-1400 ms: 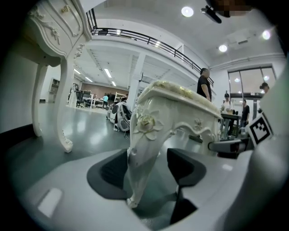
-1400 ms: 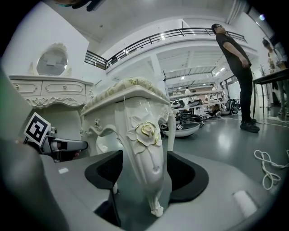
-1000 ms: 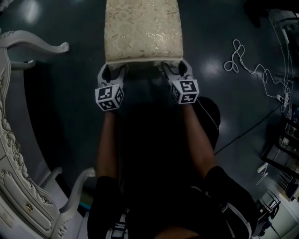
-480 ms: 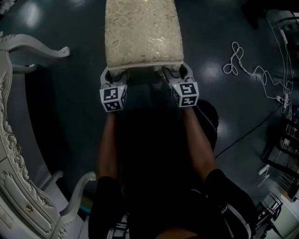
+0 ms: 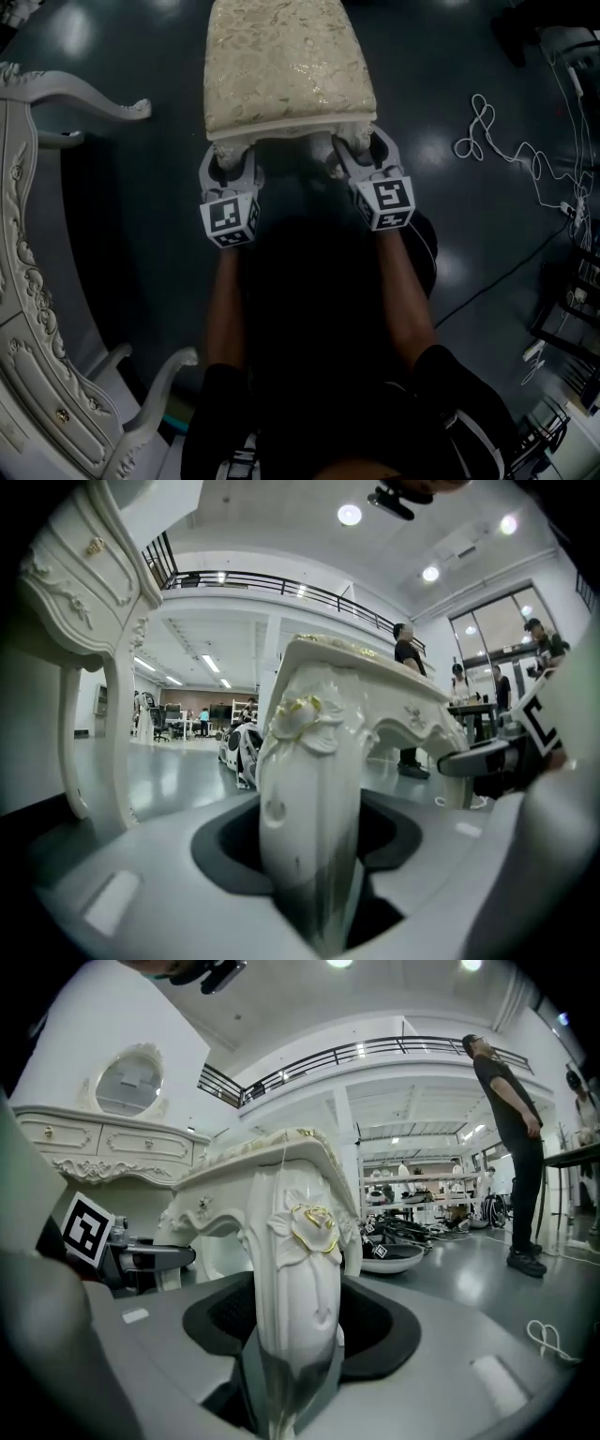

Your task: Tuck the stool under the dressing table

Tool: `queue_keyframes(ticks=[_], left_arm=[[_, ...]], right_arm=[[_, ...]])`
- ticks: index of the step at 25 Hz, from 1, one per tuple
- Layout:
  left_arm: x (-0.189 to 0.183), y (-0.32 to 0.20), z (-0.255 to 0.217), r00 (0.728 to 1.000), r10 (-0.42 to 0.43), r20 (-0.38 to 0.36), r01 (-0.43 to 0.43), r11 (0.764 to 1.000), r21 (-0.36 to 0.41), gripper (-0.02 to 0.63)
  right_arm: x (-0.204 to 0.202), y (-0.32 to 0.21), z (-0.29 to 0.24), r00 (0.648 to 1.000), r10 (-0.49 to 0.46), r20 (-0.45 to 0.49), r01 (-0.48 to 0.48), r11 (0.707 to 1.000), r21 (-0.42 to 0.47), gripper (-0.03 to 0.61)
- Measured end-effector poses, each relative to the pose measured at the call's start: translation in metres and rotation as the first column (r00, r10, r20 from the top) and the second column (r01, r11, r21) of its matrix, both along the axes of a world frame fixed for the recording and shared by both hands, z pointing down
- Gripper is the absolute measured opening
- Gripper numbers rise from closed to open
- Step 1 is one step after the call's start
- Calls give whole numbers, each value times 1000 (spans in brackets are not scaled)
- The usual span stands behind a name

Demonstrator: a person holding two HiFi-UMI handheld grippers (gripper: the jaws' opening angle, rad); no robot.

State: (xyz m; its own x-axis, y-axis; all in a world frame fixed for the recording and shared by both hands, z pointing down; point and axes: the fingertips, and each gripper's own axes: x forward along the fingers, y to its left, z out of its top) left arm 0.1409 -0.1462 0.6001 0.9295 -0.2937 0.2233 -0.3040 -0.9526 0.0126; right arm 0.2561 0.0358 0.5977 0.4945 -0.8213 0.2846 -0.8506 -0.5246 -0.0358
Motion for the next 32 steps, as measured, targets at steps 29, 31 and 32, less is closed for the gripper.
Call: queue_keyframes(ticks=[29, 31, 32], left_arm=[[18, -67, -75, 987, -122, -103, 109, 986, -124, 218], [20, -77, -76, 984, -145, -103, 128, 979, -159, 219], [20, -83, -78, 982, -159, -104, 139, 974, -177, 219]], right_arm=[[39, -80, -86, 999, -36, -30, 40, 993, 108, 242], [44, -93, -94, 998, -52, -45, 56, 994, 97, 241], [47, -101, -99, 997, -62, -54, 66, 994, 92, 241]])
